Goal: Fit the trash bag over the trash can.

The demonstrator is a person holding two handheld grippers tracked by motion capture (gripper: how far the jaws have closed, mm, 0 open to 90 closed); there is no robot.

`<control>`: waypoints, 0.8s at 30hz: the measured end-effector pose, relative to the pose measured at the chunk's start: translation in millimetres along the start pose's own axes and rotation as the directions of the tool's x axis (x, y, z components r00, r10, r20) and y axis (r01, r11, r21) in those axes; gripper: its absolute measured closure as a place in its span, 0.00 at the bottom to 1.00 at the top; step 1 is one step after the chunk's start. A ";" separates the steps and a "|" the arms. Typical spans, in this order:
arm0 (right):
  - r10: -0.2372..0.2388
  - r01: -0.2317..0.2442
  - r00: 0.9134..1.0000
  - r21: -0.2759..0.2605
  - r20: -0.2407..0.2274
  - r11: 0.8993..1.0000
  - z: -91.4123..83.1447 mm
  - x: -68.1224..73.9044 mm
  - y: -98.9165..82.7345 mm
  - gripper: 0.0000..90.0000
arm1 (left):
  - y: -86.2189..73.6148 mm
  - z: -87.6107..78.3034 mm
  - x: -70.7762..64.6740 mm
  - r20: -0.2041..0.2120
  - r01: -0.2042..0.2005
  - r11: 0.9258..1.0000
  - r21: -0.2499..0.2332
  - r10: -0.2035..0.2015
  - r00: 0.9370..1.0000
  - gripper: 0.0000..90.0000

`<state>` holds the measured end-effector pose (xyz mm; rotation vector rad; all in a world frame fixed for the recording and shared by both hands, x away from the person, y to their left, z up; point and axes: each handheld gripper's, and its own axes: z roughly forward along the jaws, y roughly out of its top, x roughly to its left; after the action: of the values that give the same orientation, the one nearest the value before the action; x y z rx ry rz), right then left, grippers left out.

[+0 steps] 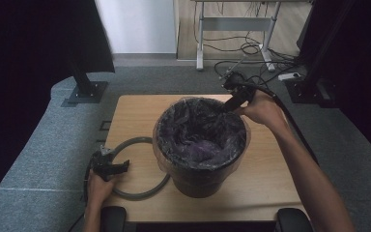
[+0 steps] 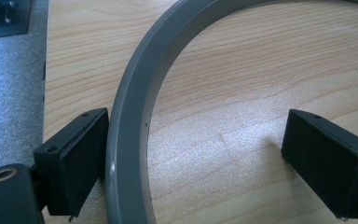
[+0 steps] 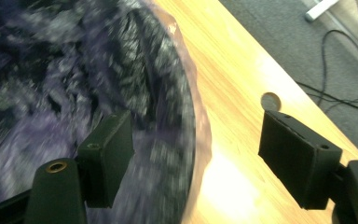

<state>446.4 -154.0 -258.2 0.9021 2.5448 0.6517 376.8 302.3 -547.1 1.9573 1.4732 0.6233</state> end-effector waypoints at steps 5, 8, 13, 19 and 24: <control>0.013 -0.014 1.000 0.051 0.015 0.999 -13.0 1.3 -22.6 0.43 | -0.1 -0.1 -0.3 -0.002 0.002 1.000 0.000 -0.002 1.000 0.09; 0.048 -0.047 0.999 0.094 -0.009 0.994 0.2 -2.9 -32.4 0.47 | -0.2 -0.2 -0.6 -0.004 0.003 1.000 0.000 -0.003 1.000 0.09; 0.023 -0.019 0.999 0.160 -0.022 0.987 25.4 1.0 -36.0 0.48 | -0.3 -0.3 -0.8 -0.005 0.004 1.000 0.000 -0.004 1.000 0.09; 0.055 -0.055 0.999 0.046 0.002 0.997 0.8 -5.0 -34.6 0.24 | -0.4 -0.3 -0.8 -0.005 0.005 1.000 -0.001 -0.005 1.000 0.09; 0.045 -0.045 0.997 0.006 -0.056 0.999 -28.3 3.8 -41.9 0.15 | -0.4 -0.3 -0.9 -0.006 0.005 1.000 -0.001 -0.005 1.000 0.09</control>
<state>409.6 -188.8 -257.7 0.9585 2.5830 0.6943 376.1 301.6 -547.2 1.9525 1.4807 0.6276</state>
